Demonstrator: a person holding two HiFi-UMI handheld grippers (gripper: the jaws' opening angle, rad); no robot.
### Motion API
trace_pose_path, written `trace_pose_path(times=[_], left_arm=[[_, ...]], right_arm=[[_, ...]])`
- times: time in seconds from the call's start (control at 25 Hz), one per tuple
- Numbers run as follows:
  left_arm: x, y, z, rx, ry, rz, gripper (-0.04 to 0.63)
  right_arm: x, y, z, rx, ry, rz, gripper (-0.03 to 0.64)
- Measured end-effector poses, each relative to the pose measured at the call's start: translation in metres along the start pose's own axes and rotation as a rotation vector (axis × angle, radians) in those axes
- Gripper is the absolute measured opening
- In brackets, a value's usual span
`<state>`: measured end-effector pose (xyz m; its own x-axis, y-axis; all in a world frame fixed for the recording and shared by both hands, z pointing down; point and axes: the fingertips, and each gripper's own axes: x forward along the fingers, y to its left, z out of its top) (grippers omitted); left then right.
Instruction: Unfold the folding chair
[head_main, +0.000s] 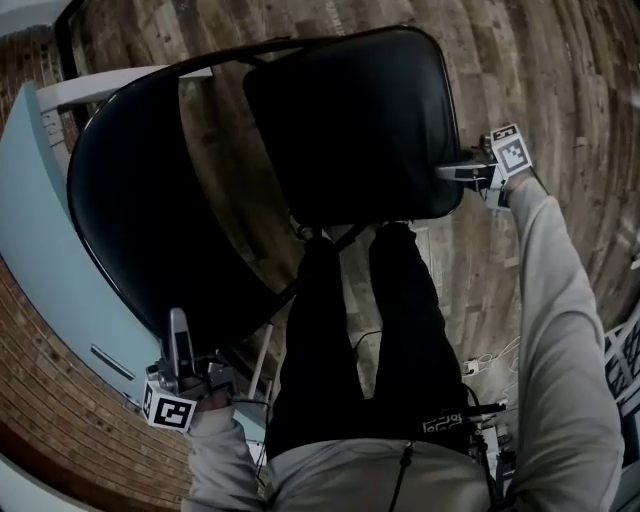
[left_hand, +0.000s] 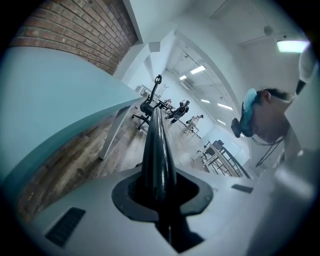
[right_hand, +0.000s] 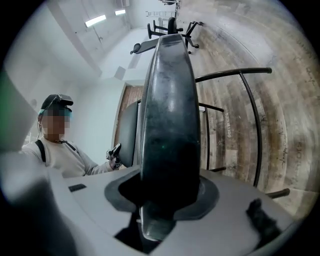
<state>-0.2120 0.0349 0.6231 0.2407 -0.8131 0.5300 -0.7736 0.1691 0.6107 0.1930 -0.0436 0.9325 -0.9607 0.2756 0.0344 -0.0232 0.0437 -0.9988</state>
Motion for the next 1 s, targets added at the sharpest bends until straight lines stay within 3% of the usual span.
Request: trace_pose_path(times=[0.16, 0.28, 0.4, 0.48, 0.6, 0.8, 0.84, 0.88, 0.92, 1.0], left_arm=[[0.013, -0.005, -0.017, -0.009, 0.012, -0.021, 0.072], [0.024, -0.025, -0.028, -0.010, 0.025, -0.085, 0.075], [0.042, -0.055, -0.046, 0.002, 0.061, -0.137, 0.094], [0.051, -0.068, -0.055, 0.004, 0.071, -0.130, 0.107], [0.048, -0.068, -0.056, 0.005, 0.069, -0.103, 0.106], [0.052, -0.071, -0.060, 0.031, 0.115, -0.135, 0.107], [0.053, -0.071, -0.061, 0.055, 0.126, -0.140, 0.107], [0.053, -0.071, -0.064, 0.100, 0.141, -0.142, 0.117], [0.053, -0.071, -0.068, 0.168, 0.160, -0.142, 0.164], [0.049, -0.071, -0.074, 0.316, 0.201, -0.143, 0.308]], right_arm=[[-0.020, -0.024, -0.003, -0.006, -0.029, 0.054, 0.152], [-0.033, -0.039, -0.012, 0.008, -0.046, 0.088, 0.153], [-0.052, -0.059, -0.010, 0.020, -0.081, 0.053, 0.161], [-0.061, -0.073, -0.008, 0.037, -0.124, 0.005, 0.189], [-0.064, -0.077, -0.009, 0.051, -0.158, -0.027, 0.196], [-0.065, -0.078, -0.009, 0.053, -0.179, -0.049, 0.200], [-0.067, -0.081, -0.010, 0.054, -0.186, -0.086, 0.207], [-0.072, -0.086, -0.011, 0.046, -0.198, -0.149, 0.274], [-0.080, -0.092, -0.012, 0.026, -0.216, -0.223, 0.354], [-0.100, -0.093, -0.016, -0.026, -0.258, -0.342, 0.373]])
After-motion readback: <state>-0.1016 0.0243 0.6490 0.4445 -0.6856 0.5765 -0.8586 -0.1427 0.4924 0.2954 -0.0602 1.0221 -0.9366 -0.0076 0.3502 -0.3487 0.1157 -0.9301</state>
